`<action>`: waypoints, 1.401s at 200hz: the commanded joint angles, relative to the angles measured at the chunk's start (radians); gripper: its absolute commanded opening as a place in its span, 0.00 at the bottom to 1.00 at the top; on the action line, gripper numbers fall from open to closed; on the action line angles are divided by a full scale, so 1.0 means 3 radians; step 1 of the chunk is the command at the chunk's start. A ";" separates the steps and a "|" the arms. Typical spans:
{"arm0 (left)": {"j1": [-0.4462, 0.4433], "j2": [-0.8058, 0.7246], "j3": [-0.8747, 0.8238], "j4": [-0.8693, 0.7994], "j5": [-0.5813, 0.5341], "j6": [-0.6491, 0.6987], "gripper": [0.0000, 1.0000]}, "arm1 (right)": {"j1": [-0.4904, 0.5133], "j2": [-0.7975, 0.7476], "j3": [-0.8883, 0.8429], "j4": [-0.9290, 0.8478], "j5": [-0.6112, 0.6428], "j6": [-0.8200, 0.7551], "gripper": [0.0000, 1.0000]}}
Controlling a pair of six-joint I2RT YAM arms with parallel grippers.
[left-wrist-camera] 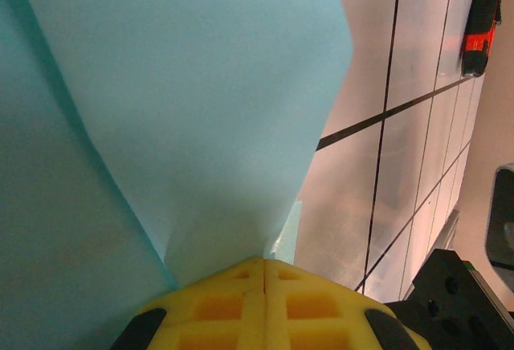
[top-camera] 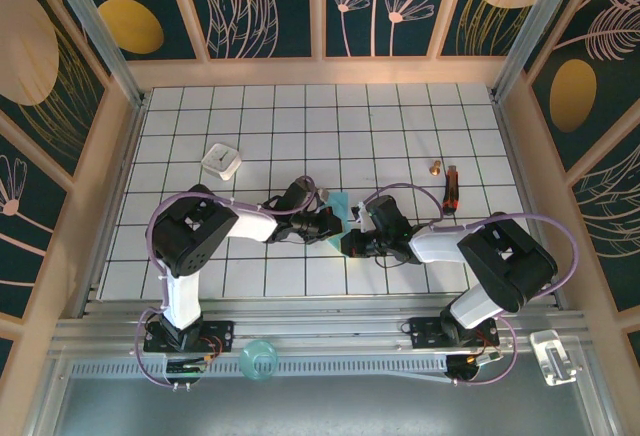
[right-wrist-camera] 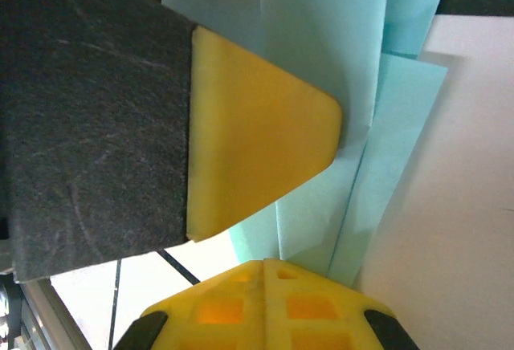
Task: Fold a paper plane with a square sheet of paper (pick it up from the middle)
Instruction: Fourth fold the wing at the center of the table.
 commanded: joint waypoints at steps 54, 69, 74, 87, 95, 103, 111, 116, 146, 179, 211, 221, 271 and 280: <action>0.0232 0.0190 0.0118 -0.0176 -0.0168 0.0216 0.00 | -0.0017 0.0192 -0.0125 -0.0764 0.0204 0.0011 0.00; 0.0279 0.0225 0.0162 -0.0221 -0.0173 0.0277 0.00 | -0.0017 0.0213 -0.0130 -0.0776 0.0204 0.0022 0.00; 0.0293 0.0239 0.0178 -0.0234 -0.0174 0.0293 0.00 | -0.0012 0.0219 -0.0130 -0.0780 0.0204 0.0024 0.00; 0.0350 0.0263 0.0199 -0.0243 -0.0163 0.0321 0.00 | -0.0012 0.0224 -0.0130 -0.0796 0.0199 0.0028 0.00; 0.0379 0.0271 0.0221 -0.0262 -0.0171 0.0350 0.00 | -0.0009 0.0227 -0.0130 -0.0805 0.0204 0.0034 0.00; 0.0409 0.0281 0.0252 -0.0289 -0.0178 0.0386 0.00 | -0.0010 0.0230 -0.0130 -0.0808 0.0204 0.0033 0.00; 0.0436 0.0301 0.0287 -0.0321 -0.0170 0.0417 0.00 | -0.0003 0.0233 -0.0130 -0.0815 0.0204 0.0037 0.00; 0.0455 0.0316 0.0313 -0.0342 -0.0168 0.0441 0.00 | -0.0001 0.0233 -0.0133 -0.0818 0.0204 0.0041 0.00; 0.0556 0.0366 0.0413 -0.0403 -0.0158 0.0503 0.00 | 0.0002 0.0244 -0.0134 -0.0835 0.0214 0.0049 0.00; 0.0658 0.0459 0.0590 -0.0455 -0.0202 0.0560 0.00 | 0.0004 0.0235 -0.0136 -0.0844 0.0214 0.0052 0.00; 0.0753 0.0526 0.0716 -0.0471 -0.0232 0.0592 0.00 | 0.0004 0.0208 -0.0146 -0.0857 0.0224 0.0047 0.00; 0.0774 0.0557 0.0777 -0.0520 -0.0250 0.0627 0.00 | 0.0002 0.0197 -0.0151 -0.0856 0.0224 0.0047 0.00; 0.0937 0.0693 0.1039 -0.0678 -0.0332 0.0754 0.00 | 0.0003 0.0165 -0.0179 -0.0854 0.0234 0.0055 0.00; 0.0961 0.0689 0.1090 -0.0719 -0.0360 0.0782 0.00 | 0.0004 0.0159 -0.0181 -0.0853 0.0239 0.0057 0.00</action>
